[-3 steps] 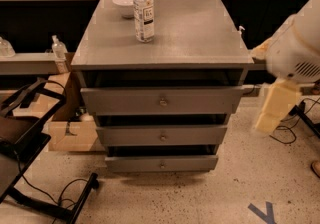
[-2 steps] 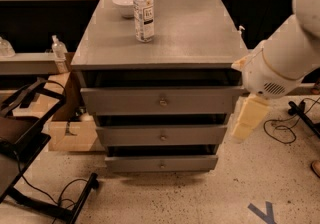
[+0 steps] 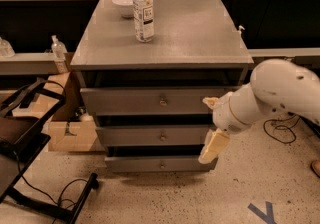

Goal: Open bottom drawer

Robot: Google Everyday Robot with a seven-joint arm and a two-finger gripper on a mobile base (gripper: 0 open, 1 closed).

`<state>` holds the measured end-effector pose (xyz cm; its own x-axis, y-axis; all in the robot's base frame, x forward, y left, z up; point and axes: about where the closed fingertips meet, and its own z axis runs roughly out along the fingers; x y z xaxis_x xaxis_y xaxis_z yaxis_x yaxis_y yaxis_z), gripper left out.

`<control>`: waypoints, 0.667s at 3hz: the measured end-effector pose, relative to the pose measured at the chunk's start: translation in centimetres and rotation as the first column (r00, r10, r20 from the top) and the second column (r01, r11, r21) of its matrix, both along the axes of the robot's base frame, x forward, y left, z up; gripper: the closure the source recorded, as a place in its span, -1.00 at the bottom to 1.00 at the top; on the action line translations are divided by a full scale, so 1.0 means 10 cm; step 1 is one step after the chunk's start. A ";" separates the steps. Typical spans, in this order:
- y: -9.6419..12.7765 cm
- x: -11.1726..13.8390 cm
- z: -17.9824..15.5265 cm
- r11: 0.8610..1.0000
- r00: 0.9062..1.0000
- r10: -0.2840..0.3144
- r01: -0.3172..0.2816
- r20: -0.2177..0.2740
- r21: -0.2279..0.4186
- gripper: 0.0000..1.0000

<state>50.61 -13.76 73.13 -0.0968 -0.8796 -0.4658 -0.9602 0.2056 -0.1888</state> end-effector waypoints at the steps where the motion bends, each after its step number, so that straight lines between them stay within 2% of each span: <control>1: 0.08 0.49 -0.53 0.989 0.997 -0.056 0.048 0.054 0.138 -1.00; 2: 0.08 0.67 -0.71 0.982 0.992 -0.100 0.085 0.079 0.168 -1.00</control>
Offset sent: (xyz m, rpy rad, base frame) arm 0.0382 0.0071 -0.0454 0.1120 -0.0416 -0.0361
